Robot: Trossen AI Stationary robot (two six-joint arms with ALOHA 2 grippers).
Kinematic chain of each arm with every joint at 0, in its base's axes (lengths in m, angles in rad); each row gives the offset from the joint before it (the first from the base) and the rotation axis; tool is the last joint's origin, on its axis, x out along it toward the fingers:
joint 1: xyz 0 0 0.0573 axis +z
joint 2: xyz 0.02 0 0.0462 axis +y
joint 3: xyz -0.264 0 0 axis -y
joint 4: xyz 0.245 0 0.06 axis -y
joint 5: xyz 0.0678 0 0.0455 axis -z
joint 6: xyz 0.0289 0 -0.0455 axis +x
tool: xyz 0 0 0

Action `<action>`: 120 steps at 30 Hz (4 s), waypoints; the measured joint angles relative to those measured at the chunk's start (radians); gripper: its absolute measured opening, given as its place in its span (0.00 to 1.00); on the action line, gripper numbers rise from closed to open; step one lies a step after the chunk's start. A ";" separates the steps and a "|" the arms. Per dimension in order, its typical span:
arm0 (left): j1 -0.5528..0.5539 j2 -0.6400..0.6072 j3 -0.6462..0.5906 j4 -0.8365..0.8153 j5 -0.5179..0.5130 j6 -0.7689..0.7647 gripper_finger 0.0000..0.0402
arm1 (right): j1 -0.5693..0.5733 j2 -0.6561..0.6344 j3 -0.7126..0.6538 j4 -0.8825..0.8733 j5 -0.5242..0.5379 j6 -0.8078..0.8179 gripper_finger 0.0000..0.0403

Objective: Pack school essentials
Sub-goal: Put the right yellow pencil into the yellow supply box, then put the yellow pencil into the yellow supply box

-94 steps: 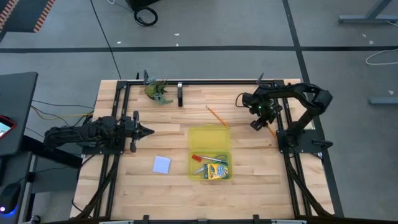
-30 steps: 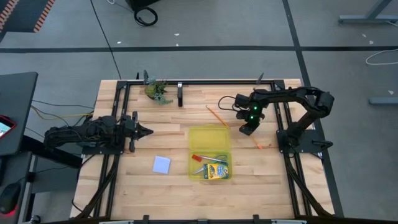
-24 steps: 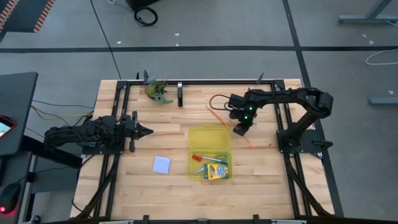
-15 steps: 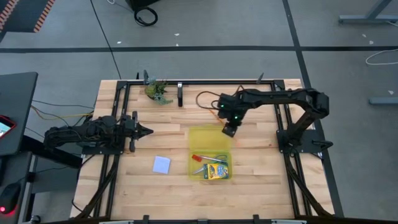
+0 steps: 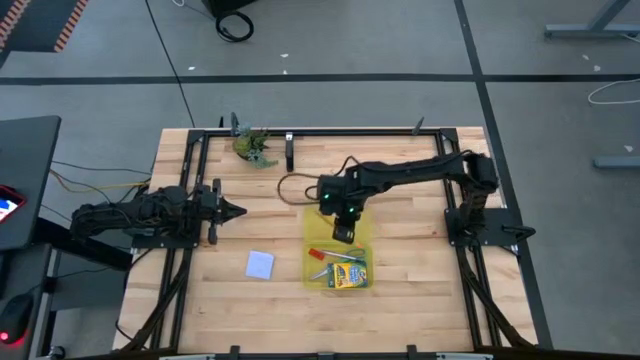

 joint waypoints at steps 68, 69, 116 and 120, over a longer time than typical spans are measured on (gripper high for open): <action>0.000 0.000 -0.001 0.012 -0.047 -0.077 0.05 | -0.263 0.223 0.212 -0.104 0.334 -0.140 0.28; 0.000 0.000 -0.001 0.013 -0.054 -0.077 0.06 | -0.275 0.235 0.215 -0.099 0.336 -0.144 0.28; 0.001 0.000 -0.001 0.026 -0.071 -0.077 0.10 | -0.382 0.393 0.242 -0.003 0.302 -0.227 0.07; 0.001 0.000 -0.001 0.025 -0.071 -0.076 0.11 | -0.367 0.394 0.241 -0.002 0.339 -0.246 0.07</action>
